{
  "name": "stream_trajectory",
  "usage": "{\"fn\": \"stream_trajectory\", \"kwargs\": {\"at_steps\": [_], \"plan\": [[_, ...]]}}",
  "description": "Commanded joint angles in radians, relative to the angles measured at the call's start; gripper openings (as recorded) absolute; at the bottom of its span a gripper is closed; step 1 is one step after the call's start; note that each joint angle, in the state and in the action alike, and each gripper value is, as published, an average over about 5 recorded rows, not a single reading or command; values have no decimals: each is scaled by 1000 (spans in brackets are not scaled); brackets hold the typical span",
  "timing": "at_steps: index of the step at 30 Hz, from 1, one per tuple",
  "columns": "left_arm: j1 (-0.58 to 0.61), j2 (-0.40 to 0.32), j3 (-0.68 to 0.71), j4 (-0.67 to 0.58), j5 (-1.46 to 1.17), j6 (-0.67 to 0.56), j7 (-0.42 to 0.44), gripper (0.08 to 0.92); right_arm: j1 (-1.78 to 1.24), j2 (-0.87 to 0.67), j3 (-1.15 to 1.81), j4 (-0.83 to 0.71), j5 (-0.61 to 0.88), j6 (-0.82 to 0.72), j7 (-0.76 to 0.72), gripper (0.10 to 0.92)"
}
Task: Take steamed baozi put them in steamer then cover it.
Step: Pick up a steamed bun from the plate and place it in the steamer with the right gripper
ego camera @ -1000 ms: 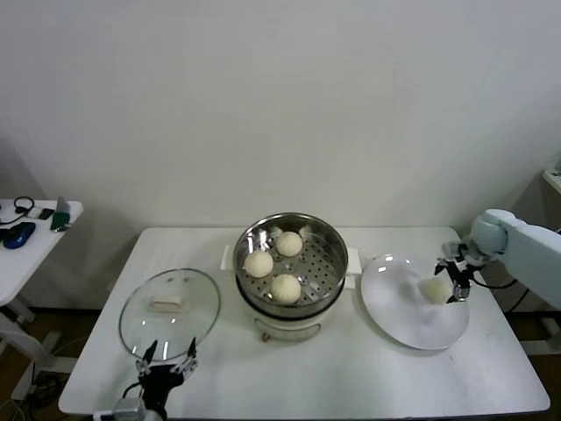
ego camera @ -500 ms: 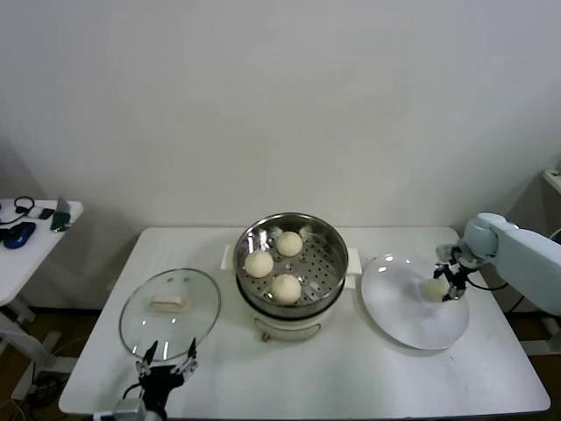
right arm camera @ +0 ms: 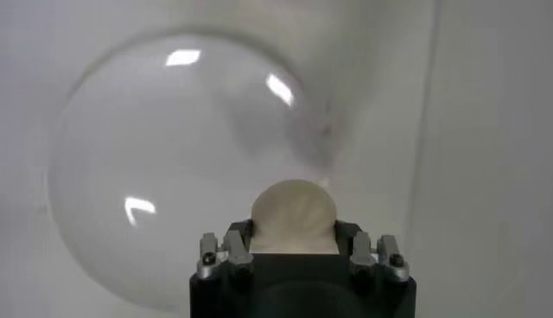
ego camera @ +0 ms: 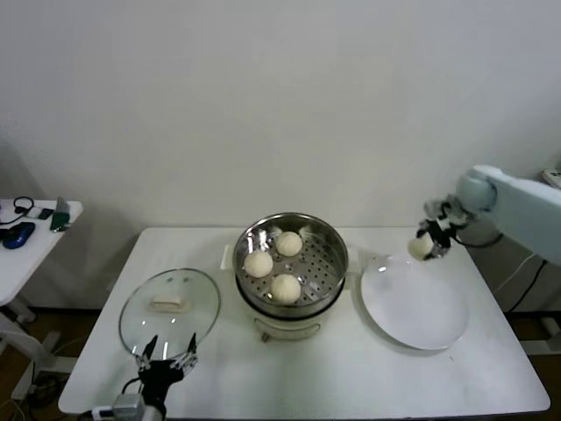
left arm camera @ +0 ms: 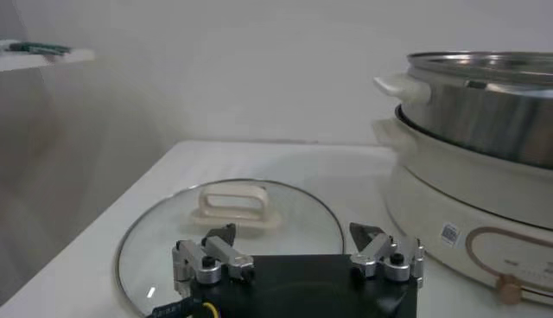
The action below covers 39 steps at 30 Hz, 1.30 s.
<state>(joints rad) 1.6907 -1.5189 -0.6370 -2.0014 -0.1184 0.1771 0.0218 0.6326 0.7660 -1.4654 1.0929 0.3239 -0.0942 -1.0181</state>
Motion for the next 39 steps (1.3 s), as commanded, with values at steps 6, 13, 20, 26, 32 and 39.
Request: {"fn": "stream_trajectory", "kwargs": {"at_steps": [6, 13, 20, 26, 32, 39], "plan": [[4, 0, 4, -13, -6, 3, 1, 823, 446, 177, -208, 480, 552, -236, 122, 636], [12, -1, 0, -27, -9, 4, 2, 823, 216, 238, -156, 487, 474, -290, 205, 636], [14, -1, -10, -31, -17, 6, 2, 823, 50, 256, -130, 363, 304, -289, 218, 636], [8, -5, -11, -28, -18, 10, 3, 823, -13, 281, -115, 274, 260, -276, 214, 636], [2, -6, -18, -25, -20, 13, 3, 823, -37, 304, -109, 226, 249, -263, 209, 636], [-2, -5, -18, -26, -23, 20, 4, 823, -1, 318, -105, 208, 286, -238, 176, 694]]}}
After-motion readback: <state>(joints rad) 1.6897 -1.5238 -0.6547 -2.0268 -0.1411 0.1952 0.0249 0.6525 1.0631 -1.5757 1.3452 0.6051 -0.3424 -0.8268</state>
